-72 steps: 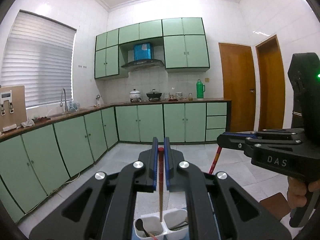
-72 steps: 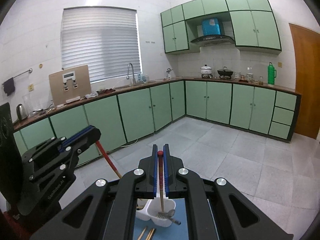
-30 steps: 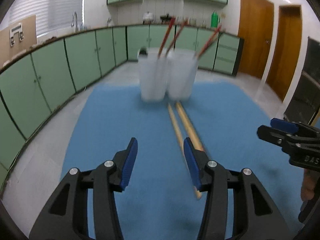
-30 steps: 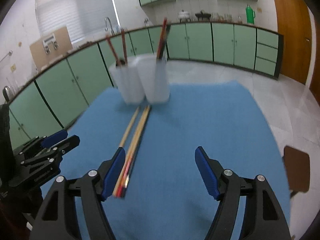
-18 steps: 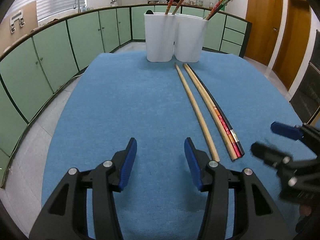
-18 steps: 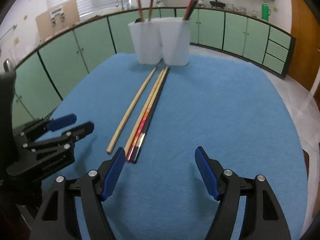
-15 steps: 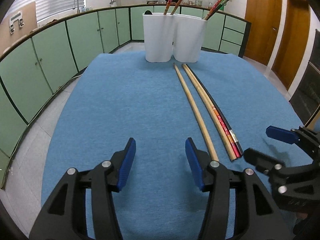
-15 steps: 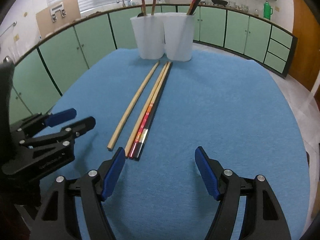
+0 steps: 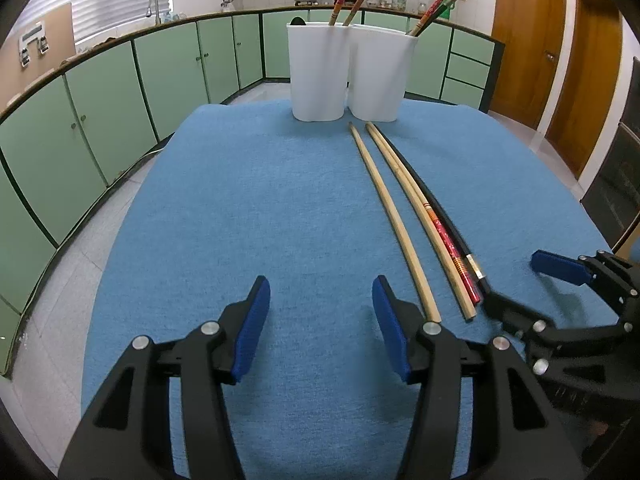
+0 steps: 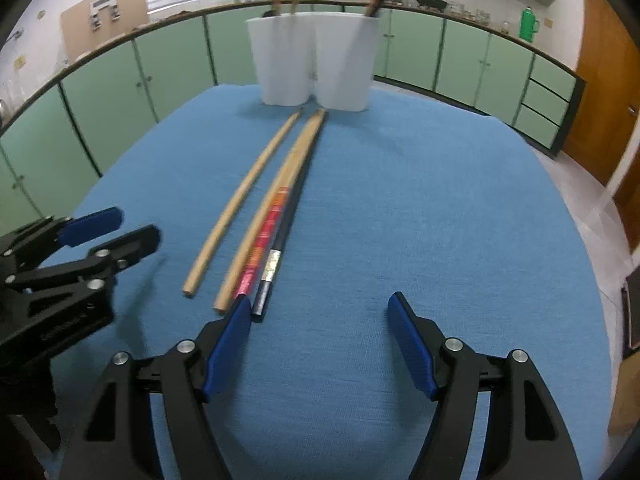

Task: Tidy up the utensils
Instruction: 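Move the left tool back over the chopsticks while the right tool grasps the black chopstick, then close the left tool on a plain wooden chopstick and lift it, then carry the wooden chopstick with the left tool and drop it into the caddy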

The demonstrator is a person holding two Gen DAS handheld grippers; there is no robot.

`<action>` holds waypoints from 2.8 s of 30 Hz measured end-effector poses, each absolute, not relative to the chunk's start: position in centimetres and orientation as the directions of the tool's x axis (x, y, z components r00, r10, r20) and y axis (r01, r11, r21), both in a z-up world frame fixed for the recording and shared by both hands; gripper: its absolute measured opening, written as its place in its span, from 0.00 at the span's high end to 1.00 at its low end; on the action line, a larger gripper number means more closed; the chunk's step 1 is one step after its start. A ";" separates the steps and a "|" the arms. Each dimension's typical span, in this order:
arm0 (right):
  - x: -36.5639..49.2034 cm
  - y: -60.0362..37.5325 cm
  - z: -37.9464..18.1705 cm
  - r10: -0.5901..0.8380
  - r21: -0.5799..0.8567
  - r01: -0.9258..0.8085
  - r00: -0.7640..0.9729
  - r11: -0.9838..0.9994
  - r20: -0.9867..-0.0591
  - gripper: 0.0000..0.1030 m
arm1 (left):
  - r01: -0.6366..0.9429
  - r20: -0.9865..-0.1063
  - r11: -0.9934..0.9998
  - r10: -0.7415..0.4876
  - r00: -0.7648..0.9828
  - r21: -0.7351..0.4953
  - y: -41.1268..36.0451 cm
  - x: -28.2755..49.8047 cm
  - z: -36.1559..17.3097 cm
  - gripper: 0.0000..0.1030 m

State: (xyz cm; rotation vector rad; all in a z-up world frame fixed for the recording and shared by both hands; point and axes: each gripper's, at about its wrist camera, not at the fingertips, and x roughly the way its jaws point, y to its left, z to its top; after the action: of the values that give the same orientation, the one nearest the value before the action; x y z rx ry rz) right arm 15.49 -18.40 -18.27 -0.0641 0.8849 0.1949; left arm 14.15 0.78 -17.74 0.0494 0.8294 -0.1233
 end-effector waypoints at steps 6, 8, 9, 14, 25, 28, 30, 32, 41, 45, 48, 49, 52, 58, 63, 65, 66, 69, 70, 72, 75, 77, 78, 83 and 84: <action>15.0 -20.7 -17.9 0.178 0.096 -0.162 0.630 0.982 -0.756 0.34 | 0.123 -0.741 0.992 -0.086 0.666 -0.005 0.7 14.2 -17.9 0.49; 14.8 -20.6 -17.8 0.201 0.116 -0.175 0.628 0.978 -0.752 0.35 | 0.124 -0.741 0.992 -0.085 0.666 -0.003 0.6 14.2 -17.9 0.49; 14.7 -20.5 -17.8 0.206 0.116 -0.182 0.629 0.976 -0.749 0.37 | 0.124 -0.740 0.992 -0.085 0.668 -0.002 0.6 14.2 -17.9 0.49; 14.9 -19.3 -18.0 0.208 0.092 -0.214 0.618 0.973 -0.758 0.51 | 0.119 -0.734 0.993 -0.082 0.674 -0.002 0.7 14.1 -17.8 0.46; 15.3 -19.4 -18.2 0.217 0.090 -0.233 0.611 0.968 -0.761 0.94 | 0.168 -0.725 0.986 -0.117 0.678 -0.001 -0.8 13.6 -17.5 0.43; 15.2 -20.1 -18.2 0.217 0.103 -0.217 0.613 0.971 -0.759 0.94 | 0.182 -0.725 0.983 -0.138 0.674 -0.018 -1.4 13.4 -17.5 0.43; 15.1 -20.5 -18.1 0.206 0.096 -0.208 0.619 0.974 -0.758 0.94 | 0.191 -0.731 0.981 -0.146 0.666 -0.021 -1.8 13.4 -17.7 0.43; 15.1 -21.0 -18.1 0.200 0.097 -0.196 0.621 0.976 -0.758 0.94 | 0.199 -0.738 0.980 -0.149 0.658 -0.021 -2.2 13.4 -17.9 0.43; 15.4 -21.9 -18.3 0.195 0.110 -0.172 0.626 0.979 -0.755 0.93 | 0.196 -0.782 0.980 -0.139 0.607 -0.023 -3.4 14.3 -19.1 0.48; 15.5 -22.3 -18.5 0.212 0.133 -0.172 0.622 0.976 -0.754 0.93 | 0.189 -0.780 0.982 -0.133 0.611 -0.020 -3.5 14.2 -19.1 0.60; 15.5 -22.1 -18.6 0.208 0.126 -0.173 0.623 0.977 -0.754 0.93 | 0.194 -0.779 0.981 -0.128 0.614 -0.008 -3.8 14.2 -19.0 0.69; 15.5 -22.0 -18.5 0.206 0.123 -0.174 0.624 0.977 -0.754 0.92 | 0.196 -0.779 0.981 -0.124 0.615 -0.001 -4.0 14.1 -19.1 0.72; 15.6 -22.0 -18.5 0.202 0.117 -0.175 0.624 0.978 -0.755 0.93 | 0.210 -0.777 0.977 -0.119 0.618 0.018 -4.6 14.0 -19.1 0.83; 15.5 -21.9 -18.5 0.197 0.108 -0.178 0.627 0.978 -0.754 0.93 | 0.214 -0.775 0.977 -0.121 0.620 0.019 -4.7 13.9 -19.0 0.93; 15.1 -21.5 -17.8 0.204 0.091 -0.205 0.640 0.975 -0.741 0.94 | 0.196 -0.766 0.980 -0.140 0.627 -0.018 -3.9 13.6 -18.4 0.95; 14.8 -21.5 -17.0 0.201 0.076 -0.215 0.655 0.974 -0.729 0.94 | 0.200 -0.754 0.980 -0.143 0.641 -0.016 -3.8 13.1 -17.6 0.95; 14.7 -21.5 -16.5 0.204 0.077 -0.217 0.661 0.973 -0.722 0.94 | 0.201 -0.748 0.979 -0.144 0.648 -0.014 -3.7 13.1 -17.2 0.94; 14.6 -22.0 -14.8 0.213 0.083 -0.218 0.683 0.972 -0.699 0.94 | 0.204 -0.712 0.979 -0.143 0.687 0.001 -3.4 12.6 -15.3 0.94; 14.6 -22.2 -14.2 0.217 0.086 -0.220 0.691 0.972 -0.689 0.94 | 0.205 -0.702 0.979 -0.144 0.697 0.003 -3.3 12.4 -14.7 0.94; 14.4 -22.5 -12.9 0.226 0.090 -0.225 0.706 0.970 -0.671 0.94 | 0.206 -0.673 0.979 -0.147 0.725 0.008 -3.1 12.2 -13.0 0.94; 14.3 -23.0 -10.7 0.233 0.086 -0.233 0.732 0.969 -0.640 0.94 | 0.209 -0.628 0.978 -0.157 0.762 0.009 -2.5 12.1 -10.5 0.95; 14.4 -23.2 -9.0 0.236 0.073 -0.244 0.750 0.967 -0.618 0.94 | 0.211 -0.598 0.978 -0.166 0.784 0.004 -2.3 12.2 -8.7 0.94; 14.5 -23.2 -8.4 0.238 0.068 -0.249 0.757 0.966 -0.609 0.94 | 0.212 -0.583 0.977 -0.170 0.795 0.005 -2.2 12.2 -7.9 0.94; 15.6 -23.3 -4.5 0.277 0.077 -0.284 0.779 0.956 -0.562 0.94 | 0.232 -0.517 0.973 -0.195 0.833 0.006 -1.9 12.5 -4.1 0.94; 15.9 -23.4 -3.6 0.287 0.081 -0.293 0.783 0.953 -0.552 0.94 | 0.237 -0.509 0.972 -0.203 0.836 0.001 -1.8 12.7 -3.5 0.94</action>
State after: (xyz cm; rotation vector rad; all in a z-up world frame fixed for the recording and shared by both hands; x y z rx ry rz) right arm 15.93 -23.36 -3.56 -0.0092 0.5945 0.3129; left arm 12.75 -1.81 -3.48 0.0644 0.5312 -0.2330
